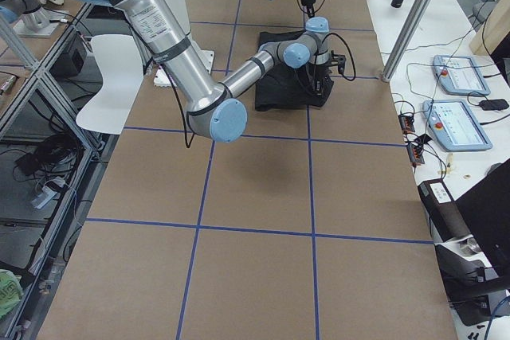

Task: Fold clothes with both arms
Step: 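Carry the hem with both grippers over the shirt toward the collar, then lay the hem down at the collar and open both grippers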

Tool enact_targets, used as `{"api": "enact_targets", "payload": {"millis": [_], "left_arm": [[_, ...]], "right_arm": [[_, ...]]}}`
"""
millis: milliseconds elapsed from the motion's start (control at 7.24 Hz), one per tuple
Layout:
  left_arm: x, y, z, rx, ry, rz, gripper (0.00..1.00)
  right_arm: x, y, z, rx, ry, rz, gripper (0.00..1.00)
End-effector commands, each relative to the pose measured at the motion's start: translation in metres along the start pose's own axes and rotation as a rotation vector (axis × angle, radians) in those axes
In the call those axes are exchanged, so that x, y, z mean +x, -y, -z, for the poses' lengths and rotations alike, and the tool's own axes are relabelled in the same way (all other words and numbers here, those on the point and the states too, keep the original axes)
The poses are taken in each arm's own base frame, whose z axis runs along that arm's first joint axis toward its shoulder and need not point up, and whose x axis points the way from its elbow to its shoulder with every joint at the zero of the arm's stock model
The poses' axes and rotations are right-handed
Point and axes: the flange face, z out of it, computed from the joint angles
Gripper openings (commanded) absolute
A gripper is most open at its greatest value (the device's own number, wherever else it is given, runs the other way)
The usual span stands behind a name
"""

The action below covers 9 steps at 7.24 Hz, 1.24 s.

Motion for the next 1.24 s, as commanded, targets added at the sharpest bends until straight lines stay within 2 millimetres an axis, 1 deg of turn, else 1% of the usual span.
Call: {"api": "enact_targets", "payload": {"millis": [0, 138, 276, 414, 553, 691, 967, 1105], "left_arm": [[0.001, 0.000, -0.017, -0.012, 0.022, 0.003, 0.00], [0.001, -0.002, -0.023, -0.017, 0.031, 0.001, 0.00], [-0.001, 0.002, -0.031, 0.004, 0.032, -0.047, 0.00], [-0.010, 0.003, -0.042, 0.009, 0.026, -0.072, 0.00], [-0.013, 0.006, -0.043, 0.014, 0.023, -0.115, 0.00], [-0.015, 0.009, -0.041, 0.017, 0.024, -0.153, 0.00], [-0.017, 0.015, -0.034, 0.036, 0.010, -0.187, 0.99], [-0.023, 0.027, -0.024, 0.060, -0.011, -0.213, 1.00]], "right_arm": [[0.008, 0.009, -0.021, 0.008, 0.006, 0.003, 0.00], [0.009, 0.009, -0.027, 0.003, -0.003, 0.007, 0.00], [0.012, 0.010, -0.032, -0.003, -0.013, 0.018, 0.00], [0.014, 0.011, -0.038, -0.008, -0.022, 0.020, 0.00], [0.012, 0.012, -0.036, -0.006, -0.021, 0.033, 0.00], [0.016, 0.017, -0.033, -0.002, -0.021, 0.049, 0.00], [0.017, 0.020, -0.032, 0.000, -0.021, 0.047, 0.98], [0.020, 0.035, -0.018, 0.000, 0.001, 0.033, 0.99]]}}
